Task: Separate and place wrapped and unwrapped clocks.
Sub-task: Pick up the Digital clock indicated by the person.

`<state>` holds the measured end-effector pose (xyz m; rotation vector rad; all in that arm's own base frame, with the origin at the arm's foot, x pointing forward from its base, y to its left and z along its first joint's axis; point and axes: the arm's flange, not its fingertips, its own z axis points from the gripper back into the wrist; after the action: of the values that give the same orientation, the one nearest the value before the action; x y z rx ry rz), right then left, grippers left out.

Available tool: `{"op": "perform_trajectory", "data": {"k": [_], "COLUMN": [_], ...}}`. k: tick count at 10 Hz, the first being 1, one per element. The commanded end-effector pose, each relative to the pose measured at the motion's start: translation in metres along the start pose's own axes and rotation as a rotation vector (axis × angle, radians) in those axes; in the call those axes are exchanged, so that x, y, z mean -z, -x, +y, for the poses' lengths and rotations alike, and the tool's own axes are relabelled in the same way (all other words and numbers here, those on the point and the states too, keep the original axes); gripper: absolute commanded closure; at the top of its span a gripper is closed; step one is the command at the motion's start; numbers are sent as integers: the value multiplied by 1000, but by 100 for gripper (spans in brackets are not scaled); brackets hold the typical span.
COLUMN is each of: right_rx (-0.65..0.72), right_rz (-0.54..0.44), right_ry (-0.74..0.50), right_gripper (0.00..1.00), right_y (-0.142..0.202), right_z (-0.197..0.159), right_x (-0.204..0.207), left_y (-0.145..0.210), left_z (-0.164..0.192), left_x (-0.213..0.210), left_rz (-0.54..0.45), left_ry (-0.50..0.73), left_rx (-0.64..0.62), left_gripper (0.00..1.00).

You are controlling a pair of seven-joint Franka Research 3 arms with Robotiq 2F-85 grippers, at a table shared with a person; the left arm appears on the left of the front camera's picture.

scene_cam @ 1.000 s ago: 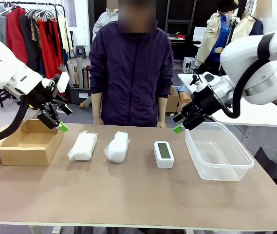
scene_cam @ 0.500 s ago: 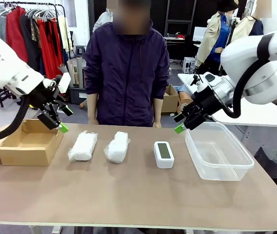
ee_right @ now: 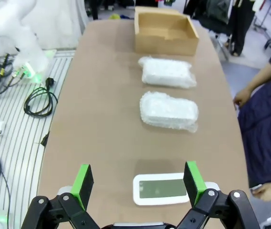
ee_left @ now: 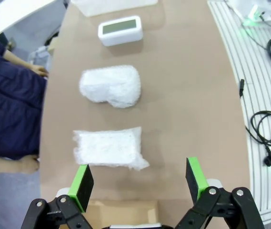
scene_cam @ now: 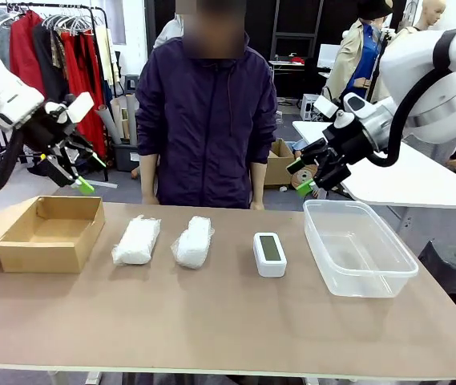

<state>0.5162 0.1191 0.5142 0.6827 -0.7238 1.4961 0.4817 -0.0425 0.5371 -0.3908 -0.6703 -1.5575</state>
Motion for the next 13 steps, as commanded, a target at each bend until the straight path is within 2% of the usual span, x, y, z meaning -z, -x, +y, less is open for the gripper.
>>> {"op": "perform_trajectory", "data": {"k": [1, 3, 4, 7, 9, 10, 13], "right_rx": [-18, -16, -4, -14, 7, -3, -3], "right_rz": [-81, -64, -83, -100, -93, -58, -58], "right_ry": [-5, 15, 21, 29, 50, 26, 26], "right_gripper": [0, 0, 0, 0, 0, 0, 0], "right_y": [8, 7, 6, 2, 5, 5, 5], "right_z": [-23, -38, -43, -44, -46, -42, -42], "right_x": [-11, -20, -24, -26, -28, -25, -25], "left_y": [6, 13, 19, 26, 25, 29, 29], "left_z": [18, 31, 39, 46, 44, 43, 43], "left_x": [-6, -15, -17, -16, -13, -12, -12], "left_rz": [-69, -114, -160, -191, -166, -161, -161], "left_ry": [-11, -52, -38, -14, 4, -11, -11], "left_rx": [45, 43, 29, 11, 11, -12, -12], "left_gripper": [0, 0, 0, 0, 0, 0, 0]}}
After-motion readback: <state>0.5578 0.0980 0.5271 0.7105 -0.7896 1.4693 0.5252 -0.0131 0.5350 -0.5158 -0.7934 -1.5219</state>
